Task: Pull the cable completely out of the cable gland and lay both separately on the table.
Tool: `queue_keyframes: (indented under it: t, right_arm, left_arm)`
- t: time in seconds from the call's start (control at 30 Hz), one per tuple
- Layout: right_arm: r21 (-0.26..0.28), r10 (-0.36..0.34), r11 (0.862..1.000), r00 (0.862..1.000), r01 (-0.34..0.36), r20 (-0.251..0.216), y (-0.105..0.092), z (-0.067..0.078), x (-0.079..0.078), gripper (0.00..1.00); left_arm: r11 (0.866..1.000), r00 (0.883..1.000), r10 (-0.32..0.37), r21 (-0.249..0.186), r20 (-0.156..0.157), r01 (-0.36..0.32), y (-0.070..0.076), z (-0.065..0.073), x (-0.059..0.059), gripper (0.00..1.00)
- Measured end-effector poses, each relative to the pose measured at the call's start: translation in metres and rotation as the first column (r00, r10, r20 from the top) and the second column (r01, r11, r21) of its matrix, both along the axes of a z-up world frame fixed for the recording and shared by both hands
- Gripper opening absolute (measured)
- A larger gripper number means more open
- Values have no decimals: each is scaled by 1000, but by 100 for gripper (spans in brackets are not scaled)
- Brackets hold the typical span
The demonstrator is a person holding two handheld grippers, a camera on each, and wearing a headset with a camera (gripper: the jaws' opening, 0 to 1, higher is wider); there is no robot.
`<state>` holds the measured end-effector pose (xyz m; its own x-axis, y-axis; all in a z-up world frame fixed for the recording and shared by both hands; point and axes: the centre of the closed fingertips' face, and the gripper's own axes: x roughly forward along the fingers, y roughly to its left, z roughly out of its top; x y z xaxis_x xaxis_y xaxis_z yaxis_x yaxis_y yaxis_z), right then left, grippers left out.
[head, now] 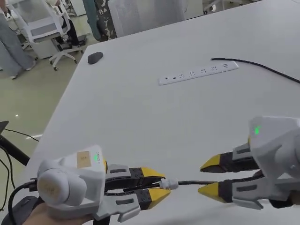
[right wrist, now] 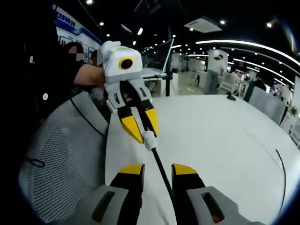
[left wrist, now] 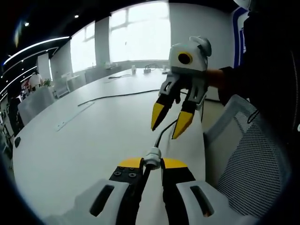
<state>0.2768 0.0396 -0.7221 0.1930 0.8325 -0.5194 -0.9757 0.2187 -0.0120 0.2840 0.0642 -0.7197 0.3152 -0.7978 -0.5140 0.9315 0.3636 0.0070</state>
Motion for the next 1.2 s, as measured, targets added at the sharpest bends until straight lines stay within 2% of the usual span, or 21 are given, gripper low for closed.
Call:
queue_keyframes:
  t: [0.07,0.13,0.3,0.37,0.4,0.47,0.53,0.67,0.7,0.77,1.03,1.2]
  right_arm:
    - [-37,35,999,999,-34,31,5,-5,0,18]
    - [-66,50,997,997,-47,50,8,-9,1,16]
    - [-75,78,994,995,-74,57,15,-12,1,12]
    - [-87,116,990,990,-110,74,18,-14,-1,3]
    - [-104,117,989,984,-103,133,18,-14,5,1]
    - [-108,134,987,984,-122,115,18,-15,1,0]
    - [-113,148,985,978,-132,149,17,-15,1,0]
    - [-127,143,984,982,-127,125,12,-17,0,0]
    - [-145,147,981,980,-127,133,8,-20,1,0]
    - [-160,141,980,983,-121,119,1,-24,2,0]
    - [-179,132,978,982,-107,134,-10,-26,8,0]
    - [-197,150,973,977,-119,150,-9,-25,9,0]
  left_arm:
    - [1000,1000,1,-8,-10,-1,0,-1,-1,15]
    - [1000,1000,1,-6,-4,-1,1,-1,-1,15]
    - [1000,1000,-1,-12,-8,1,0,-1,-2,15]
    - [1000,1000,-4,-16,-10,4,-2,-1,-3,15]
    - [1000,1000,-6,-15,-12,6,-2,-2,-4,15]
    - [1000,1000,-7,-12,-8,6,-3,-3,-3,15]
    - [1000,1000,-6,-14,-6,5,-3,-3,-3,15]
    - [1000,1000,1,-23,-9,-2,0,-4,-4,15]
    - [1000,1000,10,-20,-10,-10,5,-5,-4,15]
    - [999,1000,23,-23,-13,-23,12,-5,-4,15]
    - [996,996,84,-32,13,-84,37,2,-5,15]
    - [985,986,164,-54,16,-163,66,5,-9,15]
